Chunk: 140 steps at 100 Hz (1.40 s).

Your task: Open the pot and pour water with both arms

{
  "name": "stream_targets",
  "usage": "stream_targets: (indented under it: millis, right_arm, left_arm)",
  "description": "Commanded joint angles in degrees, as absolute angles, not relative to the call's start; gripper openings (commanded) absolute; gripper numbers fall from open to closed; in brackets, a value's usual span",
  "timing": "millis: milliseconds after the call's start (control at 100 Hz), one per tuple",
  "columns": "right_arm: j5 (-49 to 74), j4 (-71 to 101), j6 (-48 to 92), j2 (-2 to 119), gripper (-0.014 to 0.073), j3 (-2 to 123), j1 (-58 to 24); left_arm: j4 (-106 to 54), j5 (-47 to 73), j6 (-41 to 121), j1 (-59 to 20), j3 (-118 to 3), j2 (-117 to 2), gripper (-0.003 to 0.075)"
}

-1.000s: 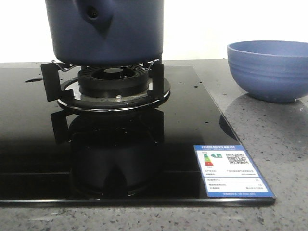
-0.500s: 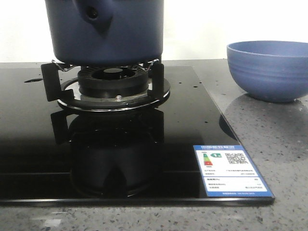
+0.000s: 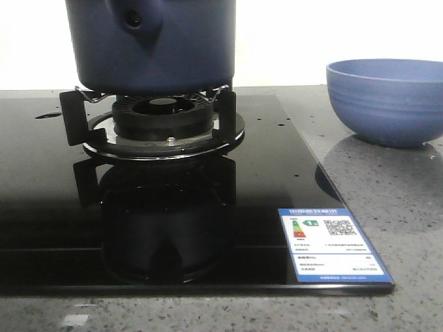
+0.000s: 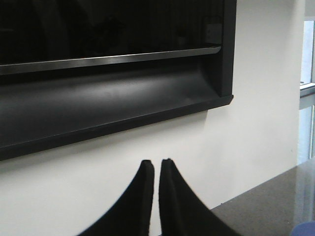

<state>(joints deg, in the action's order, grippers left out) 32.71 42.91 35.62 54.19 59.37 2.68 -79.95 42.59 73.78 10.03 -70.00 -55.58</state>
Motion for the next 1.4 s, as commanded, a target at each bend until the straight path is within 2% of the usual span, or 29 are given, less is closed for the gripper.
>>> stream_targets:
  millis: [0, 190, 450, 600, 780, 1390]
  right_arm:
    - [22.86, 47.16, 41.89, 48.85, -0.0062, 54.13, 2.98]
    - [12.68, 47.16, 45.27, 36.57, -0.0062, 39.05, 2.98]
    - [7.67, 47.16, 45.27, 22.36, -0.0062, 20.92, 2.98]
    - [7.57, 47.16, 45.27, 18.13, -0.0062, 16.57, 2.98]
    - [6.52, 47.16, 45.27, 17.65, -0.0062, 16.59, 2.98]
    - [6.76, 47.16, 45.27, 17.65, -0.0062, 16.59, 2.98]
  left_arm:
    - [-81.84, 34.60, 73.02, 8.58, -67.17, -51.61, -0.0020]
    - [-75.86, 13.97, 73.71, 0.78, -51.90, -40.42, -0.0020]
    - [-78.62, 9.81, 75.60, -2.52, -27.42, -23.50, -0.0020]
    - [-82.17, 9.12, 75.60, -2.52, -18.47, -15.32, -0.0020]
    - [-85.85, 9.24, 75.60, -2.52, -15.26, -10.86, -0.0020]
    - [-86.00, 9.77, 75.60, -2.52, -15.26, -10.95, -0.0020]
